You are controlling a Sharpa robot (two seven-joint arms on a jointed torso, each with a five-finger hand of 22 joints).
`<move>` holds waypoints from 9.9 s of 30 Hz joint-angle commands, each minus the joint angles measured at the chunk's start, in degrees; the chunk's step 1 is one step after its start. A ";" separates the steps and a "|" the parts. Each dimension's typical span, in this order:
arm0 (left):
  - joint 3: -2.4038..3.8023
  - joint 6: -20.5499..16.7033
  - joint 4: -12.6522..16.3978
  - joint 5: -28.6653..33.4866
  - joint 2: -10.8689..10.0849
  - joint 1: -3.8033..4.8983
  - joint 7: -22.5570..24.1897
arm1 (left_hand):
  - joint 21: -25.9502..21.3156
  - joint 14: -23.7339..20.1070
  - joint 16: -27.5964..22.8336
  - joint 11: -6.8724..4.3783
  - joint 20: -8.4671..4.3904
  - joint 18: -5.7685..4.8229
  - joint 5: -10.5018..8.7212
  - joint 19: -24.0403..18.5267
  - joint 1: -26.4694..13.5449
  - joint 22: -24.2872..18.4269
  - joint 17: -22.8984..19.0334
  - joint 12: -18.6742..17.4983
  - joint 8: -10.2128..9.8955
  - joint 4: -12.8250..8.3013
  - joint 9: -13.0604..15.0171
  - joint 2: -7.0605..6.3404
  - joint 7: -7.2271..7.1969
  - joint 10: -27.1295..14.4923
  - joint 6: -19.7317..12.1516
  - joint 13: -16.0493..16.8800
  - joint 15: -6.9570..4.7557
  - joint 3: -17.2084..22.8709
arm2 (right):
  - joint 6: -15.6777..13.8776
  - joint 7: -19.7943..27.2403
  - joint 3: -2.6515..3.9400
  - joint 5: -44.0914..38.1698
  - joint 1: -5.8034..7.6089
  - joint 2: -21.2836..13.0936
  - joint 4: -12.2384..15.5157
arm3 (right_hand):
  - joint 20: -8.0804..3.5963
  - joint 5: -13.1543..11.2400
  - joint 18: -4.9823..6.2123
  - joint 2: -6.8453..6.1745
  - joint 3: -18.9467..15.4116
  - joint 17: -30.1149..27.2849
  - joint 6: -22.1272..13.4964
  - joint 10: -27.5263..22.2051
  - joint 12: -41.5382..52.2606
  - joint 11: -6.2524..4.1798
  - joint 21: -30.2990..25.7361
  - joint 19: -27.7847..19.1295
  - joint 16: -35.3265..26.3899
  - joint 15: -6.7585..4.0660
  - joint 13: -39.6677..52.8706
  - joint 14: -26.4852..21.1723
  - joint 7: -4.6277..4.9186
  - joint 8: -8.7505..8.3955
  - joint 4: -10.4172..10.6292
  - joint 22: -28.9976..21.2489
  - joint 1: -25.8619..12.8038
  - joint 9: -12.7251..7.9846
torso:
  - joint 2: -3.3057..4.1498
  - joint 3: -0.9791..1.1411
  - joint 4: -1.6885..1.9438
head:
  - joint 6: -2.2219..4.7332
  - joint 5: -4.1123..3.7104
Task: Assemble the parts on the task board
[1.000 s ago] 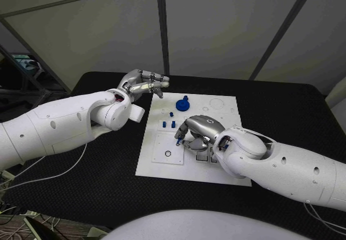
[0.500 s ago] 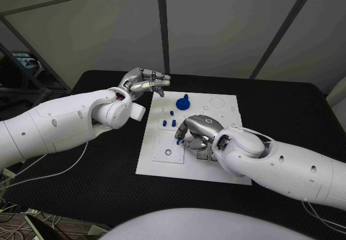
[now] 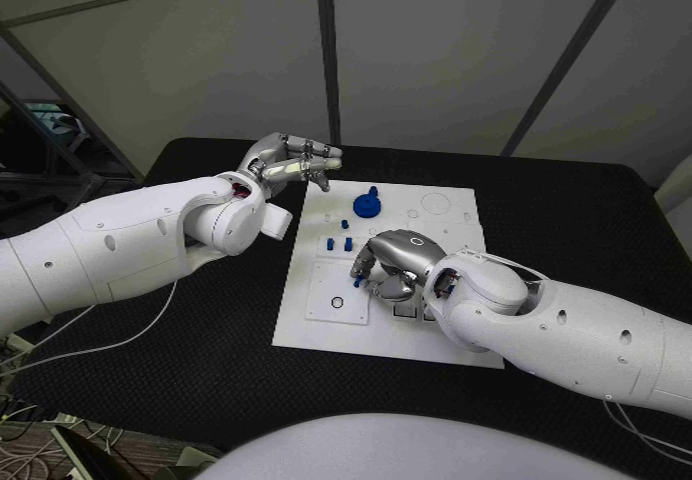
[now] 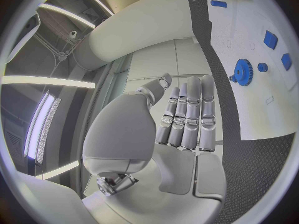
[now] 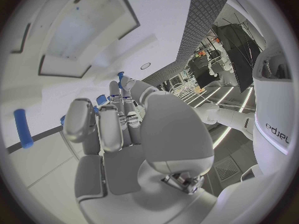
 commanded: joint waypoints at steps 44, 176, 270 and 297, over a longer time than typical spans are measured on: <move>0.05 2.06 -0.33 0.16 -0.10 0.09 0.52 | -0.38 -0.26 -0.41 0.03 0.38 -0.70 -0.07 -0.05 0.03 -0.10 -0.14 0.32 -0.30 -0.03 -0.04 0.61 0.23 -0.58 -0.09 0.04 0.05 -0.36 | -10.56 -0.02 -0.51 1.04 -0.01 -6.82 5.72 | 2.46 -1.03 0.57 -2.48 -3.66 -3.35 -7.07 -9.43 -0.17 3.12 -3.10 -3.12 -1.41 2.47 -2.47 1.44 2.83 -2.34 1.20 -5.05 -2.92 -0.22 | -0.17 -0.02 -0.22 | 0.31 -0.46; 0.01 3.72 -2.21 0.16 2.36 0.07 0.53 | -0.76 -0.35 -0.32 0.06 0.46 -0.65 -0.07 0.07 0.07 -0.30 -0.50 0.82 -0.33 0.02 -0.01 1.01 0.28 -0.85 -0.14 0.14 0.10 -0.84 | -0.09 4.60 0.07 1.49 0.19 0.17 3.95 | -0.34 -1.62 -0.77 0.58 -2.40 -1.78 0.91 0.62 3.51 -0.39 0.61 1.02 0.66 -0.47 -1.47 2.08 -0.15 -0.30 1.06 1.43 -0.12 0.38 | -0.03 -0.20 -0.37 | 0.63 0.93; -0.16 4.16 -2.35 0.16 1.29 0.05 0.07 | -1.00 -0.54 -0.37 0.09 0.50 -0.66 -0.07 0.01 0.09 -0.41 -0.69 1.01 -0.38 0.03 -0.01 1.08 0.30 -1.05 -0.23 0.17 0.14 -1.05 | -8.40 1.35 1.04 24.71 1.05 -24.05 14.81 | -2.49 6.65 -1.02 -3.47 -13.84 4.36 1.34 11.88 40.57 -3.94 0.51 1.93 4.48 -3.04 34.26 3.44 -2.86 1.99 6.40 2.18 -6.91 2.87 | -0.84 -0.38 -1.65 | 1.00 -4.03; -0.33 4.42 -2.01 0.16 0.91 -0.91 0.22 | -1.06 -0.58 -0.37 0.10 0.52 -0.67 -0.07 0.00 0.05 -0.44 -0.73 1.05 -0.37 0.02 0.00 1.01 0.27 -1.10 -0.22 0.18 0.16 -1.16 | -6.16 -17.23 0.99 14.10 -2.04 -25.27 15.43 | -1.87 12.68 -1.82 -2.61 -30.13 15.64 -5.26 11.21 64.41 -2.73 3.00 4.60 10.87 -2.16 64.46 4.95 -2.34 7.77 15.51 6.78 -11.23 12.63 | -1.31 -0.22 -2.50 | 0.83 -5.98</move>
